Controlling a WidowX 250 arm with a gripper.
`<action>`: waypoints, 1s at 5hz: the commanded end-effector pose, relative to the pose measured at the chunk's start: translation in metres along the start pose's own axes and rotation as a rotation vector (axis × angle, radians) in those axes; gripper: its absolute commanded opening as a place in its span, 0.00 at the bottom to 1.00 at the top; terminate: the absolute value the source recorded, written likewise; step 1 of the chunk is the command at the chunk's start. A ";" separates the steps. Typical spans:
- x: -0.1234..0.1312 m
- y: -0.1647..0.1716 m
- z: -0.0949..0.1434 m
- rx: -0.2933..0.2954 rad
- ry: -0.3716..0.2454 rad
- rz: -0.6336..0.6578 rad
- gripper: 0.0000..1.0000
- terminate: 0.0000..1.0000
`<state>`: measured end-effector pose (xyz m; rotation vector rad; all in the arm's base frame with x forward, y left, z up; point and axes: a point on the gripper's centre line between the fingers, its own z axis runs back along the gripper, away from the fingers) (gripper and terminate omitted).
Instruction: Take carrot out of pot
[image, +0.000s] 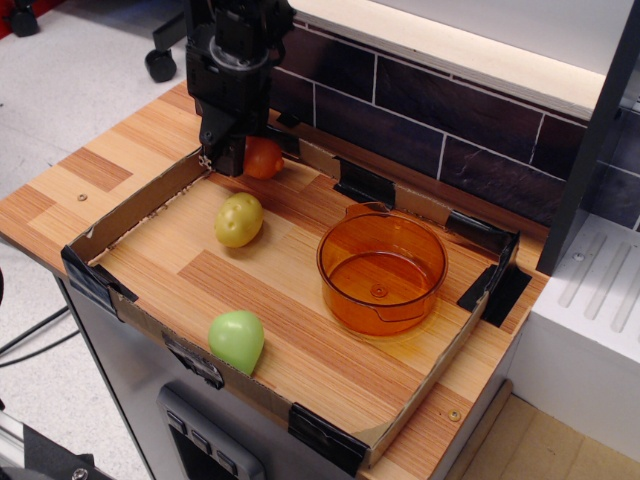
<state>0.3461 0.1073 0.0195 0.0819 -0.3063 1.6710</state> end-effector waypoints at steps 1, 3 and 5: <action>0.010 -0.005 0.012 -0.027 -0.005 0.019 1.00 0.00; 0.015 -0.007 0.022 -0.042 0.000 0.051 1.00 0.00; 0.024 -0.003 0.065 -0.162 -0.054 0.079 1.00 1.00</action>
